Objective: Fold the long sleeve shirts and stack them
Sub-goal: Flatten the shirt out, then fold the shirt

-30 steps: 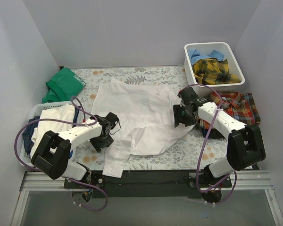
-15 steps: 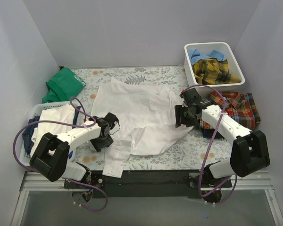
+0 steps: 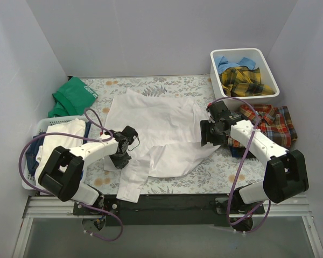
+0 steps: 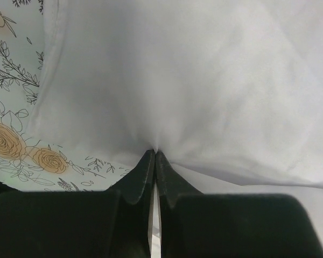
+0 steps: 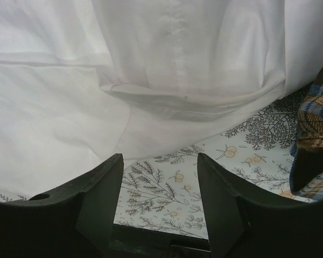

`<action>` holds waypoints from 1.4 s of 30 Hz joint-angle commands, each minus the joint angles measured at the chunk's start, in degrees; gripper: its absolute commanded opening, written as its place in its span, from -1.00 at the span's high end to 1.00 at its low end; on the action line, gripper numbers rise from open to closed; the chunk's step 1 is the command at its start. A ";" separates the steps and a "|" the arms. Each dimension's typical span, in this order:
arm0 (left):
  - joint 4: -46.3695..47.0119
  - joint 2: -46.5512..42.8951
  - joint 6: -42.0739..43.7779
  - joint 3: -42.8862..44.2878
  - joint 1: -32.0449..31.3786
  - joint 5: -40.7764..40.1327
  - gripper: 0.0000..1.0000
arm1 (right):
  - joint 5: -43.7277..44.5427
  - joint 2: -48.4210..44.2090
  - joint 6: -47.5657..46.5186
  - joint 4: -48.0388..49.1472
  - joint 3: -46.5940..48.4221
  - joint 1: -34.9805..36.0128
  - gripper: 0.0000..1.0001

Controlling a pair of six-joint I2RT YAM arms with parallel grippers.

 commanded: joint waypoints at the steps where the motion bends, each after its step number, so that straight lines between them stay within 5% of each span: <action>1: 8.99 9.42 -0.31 -7.21 0.35 -0.21 1.00 | 1.14 -1.65 0.40 -1.40 1.44 -0.35 -0.31; 6: 8.82 9.16 0.13 -6.33 0.35 -0.04 1.00 | 1.23 -1.13 -0.13 -1.58 1.70 -0.35 -0.32; 19: -8.84 -4.28 -2.15 4.83 0.17 -7.24 1.00 | -6.68 4.13 -0.22 -1.84 -1.73 -0.79 -0.40; 32: -7.45 -7.45 -0.49 4.04 0.17 -4.87 1.00 | -8.09 12.58 -1.01 1.50 -0.41 -0.79 -0.36; 34: -7.09 -7.37 -0.05 4.22 0.17 -4.61 1.00 | -8.00 13.55 -0.84 1.59 0.21 -0.79 -0.27; 37: -7.36 -7.45 0.39 4.83 0.17 -4.96 1.00 | -7.91 14.43 -0.31 1.76 0.82 -0.79 0.19; 38: -7.53 -7.54 0.39 5.01 0.17 -5.13 1.00 | -7.74 14.43 0.04 1.77 0.91 -0.79 0.49; 42: -9.20 -7.37 0.48 6.76 0.17 -6.45 1.00 | -7.39 12.77 0.31 0.28 1.26 -0.79 0.97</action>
